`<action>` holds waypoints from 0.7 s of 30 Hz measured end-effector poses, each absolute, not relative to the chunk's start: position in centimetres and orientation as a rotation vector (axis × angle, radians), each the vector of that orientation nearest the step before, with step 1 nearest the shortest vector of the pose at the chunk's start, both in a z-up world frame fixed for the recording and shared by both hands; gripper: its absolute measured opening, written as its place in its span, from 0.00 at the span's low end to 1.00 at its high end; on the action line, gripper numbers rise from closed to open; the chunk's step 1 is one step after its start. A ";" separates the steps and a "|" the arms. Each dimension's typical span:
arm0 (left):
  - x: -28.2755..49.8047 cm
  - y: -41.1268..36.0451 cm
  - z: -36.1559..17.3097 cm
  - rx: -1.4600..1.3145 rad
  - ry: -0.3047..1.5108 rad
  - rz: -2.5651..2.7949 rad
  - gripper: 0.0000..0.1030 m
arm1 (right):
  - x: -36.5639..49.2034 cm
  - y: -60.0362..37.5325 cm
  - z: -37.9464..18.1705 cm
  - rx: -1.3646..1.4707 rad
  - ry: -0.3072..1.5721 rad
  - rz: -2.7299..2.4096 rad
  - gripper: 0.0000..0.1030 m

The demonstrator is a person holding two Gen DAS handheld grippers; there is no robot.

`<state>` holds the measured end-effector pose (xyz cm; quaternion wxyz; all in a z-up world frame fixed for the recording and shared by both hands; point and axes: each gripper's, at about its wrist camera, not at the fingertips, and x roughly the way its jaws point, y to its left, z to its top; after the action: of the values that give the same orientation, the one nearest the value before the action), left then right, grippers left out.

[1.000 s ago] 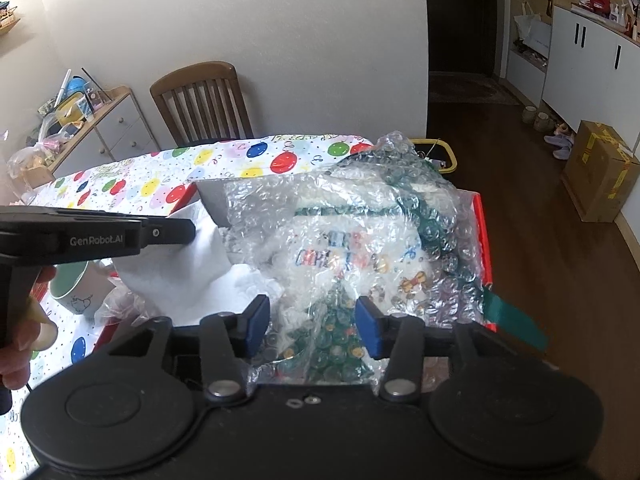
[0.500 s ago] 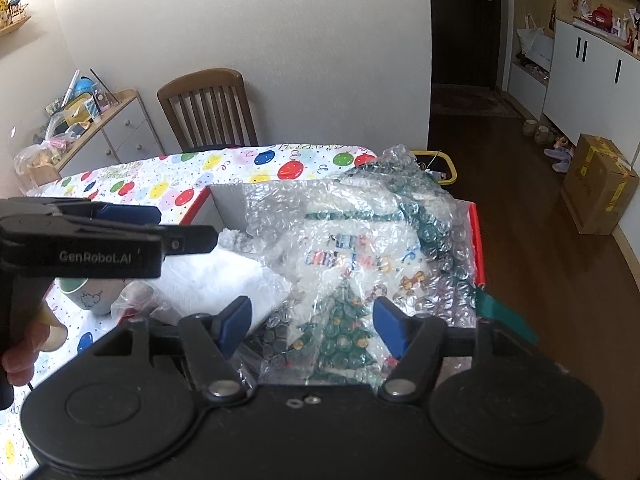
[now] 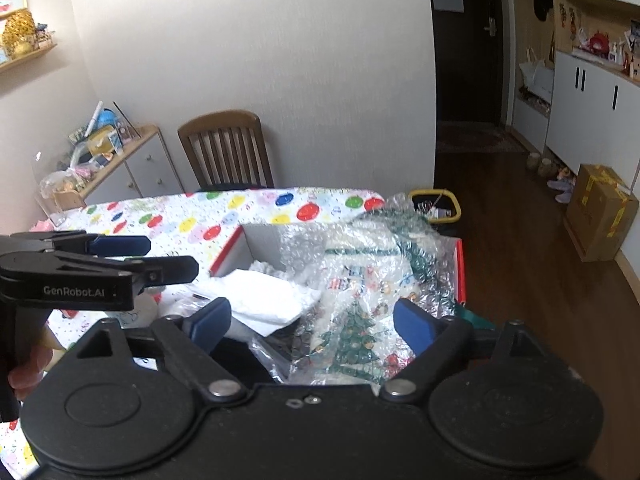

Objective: Organize soft objects

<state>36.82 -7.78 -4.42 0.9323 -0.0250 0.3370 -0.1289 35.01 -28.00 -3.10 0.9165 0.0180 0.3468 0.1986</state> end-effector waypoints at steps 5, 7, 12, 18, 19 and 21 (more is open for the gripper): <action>34.7 -7.3 -3.3 -0.062 0.659 -0.273 0.84 | 32.9 -27.9 -1.6 0.033 0.672 0.412 0.95; 33.9 -7.0 -2.8 -0.072 0.641 -0.286 0.87 | 32.0 -27.7 -1.1 0.021 0.655 0.411 0.98; 32.1 -6.3 -2.2 -0.094 0.615 -0.311 0.98 | 30.1 -27.3 -0.4 0.005 0.625 0.403 1.00; 29.9 -5.8 -1.8 -0.088 0.587 -0.294 1.00 | 27.9 -27.0 0.0 0.019 0.593 0.381 1.00; 29.5 -5.8 -1.8 -0.084 0.583 -0.291 1.00 | 27.6 -27.0 0.1 0.023 0.589 0.379 1.00; 28.7 -5.8 -1.6 -0.076 0.570 -0.289 1.00 | 26.8 -26.9 0.2 0.027 0.576 0.374 1.00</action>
<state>28.67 -5.75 -1.61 0.9486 -0.0373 0.2803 -0.1419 26.83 -26.93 0.20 0.9415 0.0133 0.2824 0.1833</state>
